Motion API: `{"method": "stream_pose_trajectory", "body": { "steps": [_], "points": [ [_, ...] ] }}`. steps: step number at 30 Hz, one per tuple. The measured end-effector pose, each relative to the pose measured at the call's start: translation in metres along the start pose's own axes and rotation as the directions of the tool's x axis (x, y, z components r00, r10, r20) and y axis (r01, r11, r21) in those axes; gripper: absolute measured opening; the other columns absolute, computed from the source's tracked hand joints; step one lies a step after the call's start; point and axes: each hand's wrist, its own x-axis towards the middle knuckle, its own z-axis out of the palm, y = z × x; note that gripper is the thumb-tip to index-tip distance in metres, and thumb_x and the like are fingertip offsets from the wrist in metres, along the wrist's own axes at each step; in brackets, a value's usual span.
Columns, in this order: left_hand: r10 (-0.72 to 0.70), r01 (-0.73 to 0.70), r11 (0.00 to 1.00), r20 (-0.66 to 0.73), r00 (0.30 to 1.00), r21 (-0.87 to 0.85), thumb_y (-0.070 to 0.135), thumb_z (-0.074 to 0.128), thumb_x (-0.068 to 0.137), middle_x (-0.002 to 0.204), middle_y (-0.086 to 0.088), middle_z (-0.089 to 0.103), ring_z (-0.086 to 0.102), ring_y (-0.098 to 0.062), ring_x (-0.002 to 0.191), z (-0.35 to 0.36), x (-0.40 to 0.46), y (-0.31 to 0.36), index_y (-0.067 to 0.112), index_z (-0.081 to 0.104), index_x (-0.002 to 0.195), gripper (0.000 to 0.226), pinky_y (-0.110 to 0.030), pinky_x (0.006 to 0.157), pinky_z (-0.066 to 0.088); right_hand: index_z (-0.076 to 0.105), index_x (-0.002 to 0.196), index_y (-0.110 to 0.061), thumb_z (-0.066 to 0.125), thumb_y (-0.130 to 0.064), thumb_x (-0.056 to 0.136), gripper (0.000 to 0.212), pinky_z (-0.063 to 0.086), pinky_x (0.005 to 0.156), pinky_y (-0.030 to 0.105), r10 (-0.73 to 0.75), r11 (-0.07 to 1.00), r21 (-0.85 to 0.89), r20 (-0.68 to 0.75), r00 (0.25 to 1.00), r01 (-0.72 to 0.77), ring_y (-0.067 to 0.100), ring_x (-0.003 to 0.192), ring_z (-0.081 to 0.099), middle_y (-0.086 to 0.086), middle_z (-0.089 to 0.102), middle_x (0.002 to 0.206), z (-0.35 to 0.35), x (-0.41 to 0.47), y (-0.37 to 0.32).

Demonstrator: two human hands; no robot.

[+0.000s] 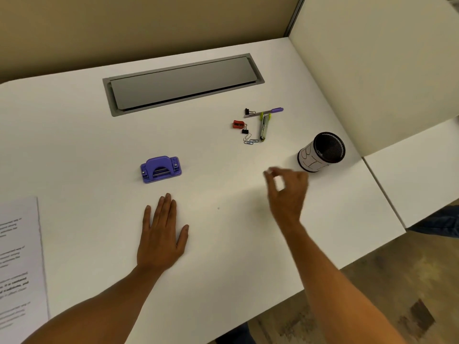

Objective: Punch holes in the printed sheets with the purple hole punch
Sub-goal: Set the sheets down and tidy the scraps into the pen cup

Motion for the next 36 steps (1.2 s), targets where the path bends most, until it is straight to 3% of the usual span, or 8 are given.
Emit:
{"method": "stream_pose_trajectory", "body": {
  "steps": [4, 6, 13, 19, 26, 31, 33, 36],
  "points": [
    [0.001, -0.001, 1.000, 0.003, 1.000, 0.001, 0.051, 0.025, 0.098, 0.166, -0.012, 0.017, 0.015, -0.022, 0.155, 0.000, 0.000, 0.000, 0.004, 0.025, 0.154, 0.073, -0.051, 0.125, 0.015, 0.076, 0.096, -0.030, 0.071, -0.041, 0.087, 0.015, 0.033, 0.084, 0.028, 0.085, 0.996, -0.048, 0.479, 0.874, -0.071, 0.019, 0.099, 0.050, -0.021, 0.066, 0.086, 0.029, -0.062, -0.017],
    [0.000, 0.000, 1.000, 0.006, 1.000, -0.001, 0.051, 0.025, 0.098, 0.166, -0.012, 0.018, 0.015, -0.022, 0.155, -0.001, 0.001, 0.001, 0.004, 0.026, 0.154, 0.073, -0.051, 0.125, 0.016, 0.075, 0.100, -0.031, 0.067, -0.045, 0.089, 0.020, 0.025, 0.085, 0.026, 0.142, 0.990, -0.102, 0.566, 0.812, -0.102, 0.015, 0.104, 0.045, -0.017, 0.072, 0.091, 0.039, -0.079, -0.024],
    [-0.005, 0.005, 1.000, 0.030, 1.000, 0.002, 0.053, 0.020, 0.098, 0.167, -0.012, 0.016, 0.014, -0.023, 0.155, -0.003, 0.000, 0.001, 0.005, 0.023, 0.155, 0.074, -0.052, 0.125, 0.016, 0.075, 0.104, -0.029, 0.065, -0.041, 0.092, 0.020, 0.035, 0.092, 0.036, 0.241, 0.965, -0.228, 0.581, 0.777, -0.129, 0.018, 0.108, 0.045, -0.012, 0.074, 0.092, 0.048, -0.081, -0.042],
    [-0.010, 0.010, 1.000, 0.042, 0.999, -0.001, 0.053, 0.018, 0.098, 0.167, -0.012, 0.014, 0.013, -0.023, 0.155, -0.004, 0.001, 0.001, 0.005, 0.022, 0.156, 0.075, -0.052, 0.125, 0.017, 0.075, 0.103, -0.030, 0.062, -0.039, 0.095, 0.019, 0.030, 0.091, 0.036, 0.273, 0.948, -0.299, 0.572, 0.774, -0.113, 0.019, 0.110, 0.044, -0.009, 0.073, 0.088, 0.051, -0.077, -0.051],
    [-0.021, 0.021, 1.000, 0.059, 0.998, 0.000, 0.055, 0.018, 0.097, 0.166, -0.012, 0.016, 0.015, -0.024, 0.155, -0.003, 0.002, 0.002, 0.006, 0.022, 0.156, 0.076, -0.052, 0.125, 0.017, 0.072, 0.093, -0.026, 0.054, -0.024, 0.095, 0.018, 0.023, 0.085, 0.038, 0.186, 0.880, -0.457, 0.587, 0.788, 0.132, 0.023, 0.101, 0.046, -0.008, 0.068, 0.084, 0.055, -0.078, -0.060],
    [-0.022, 0.022, 1.000, 0.063, 0.998, -0.001, 0.055, 0.019, 0.097, 0.166, -0.012, 0.017, 0.016, -0.024, 0.155, -0.003, 0.002, 0.001, 0.006, 0.023, 0.156, 0.076, -0.052, 0.125, 0.018, 0.065, 0.091, -0.014, 0.049, -0.011, 0.088, 0.016, 0.033, 0.090, 0.042, 0.147, 0.825, -0.493, 0.658, 0.739, 0.275, 0.029, 0.098, 0.050, 0.002, 0.063, 0.088, 0.056, -0.080, -0.062],
    [-0.022, 0.022, 1.000, 0.061, 0.998, 0.000, 0.054, 0.021, 0.097, 0.166, -0.012, 0.016, 0.015, -0.024, 0.155, -0.004, 0.002, 0.001, 0.006, 0.022, 0.156, 0.076, -0.052, 0.125, 0.018, 0.062, 0.099, -0.015, 0.044, -0.009, 0.089, 0.022, 0.030, 0.089, 0.039, 0.174, 0.858, -0.456, 0.691, 0.702, 0.237, 0.029, 0.102, 0.047, 0.002, 0.061, 0.097, 0.058, -0.079, -0.058],
    [-0.017, 0.017, 1.000, 0.061, 0.998, -0.004, 0.053, 0.023, 0.097, 0.167, -0.012, 0.015, 0.013, -0.023, 0.155, -0.005, 0.002, 0.002, 0.006, 0.021, 0.156, 0.075, -0.052, 0.125, 0.018, 0.055, 0.090, -0.026, 0.043, 0.001, 0.082, 0.030, 0.027, 0.085, 0.034, 0.280, 0.952, -0.287, 0.662, 0.695, -0.109, 0.027, 0.107, 0.042, -0.007, 0.058, 0.095, 0.050, -0.064, -0.049]
  ]
}}
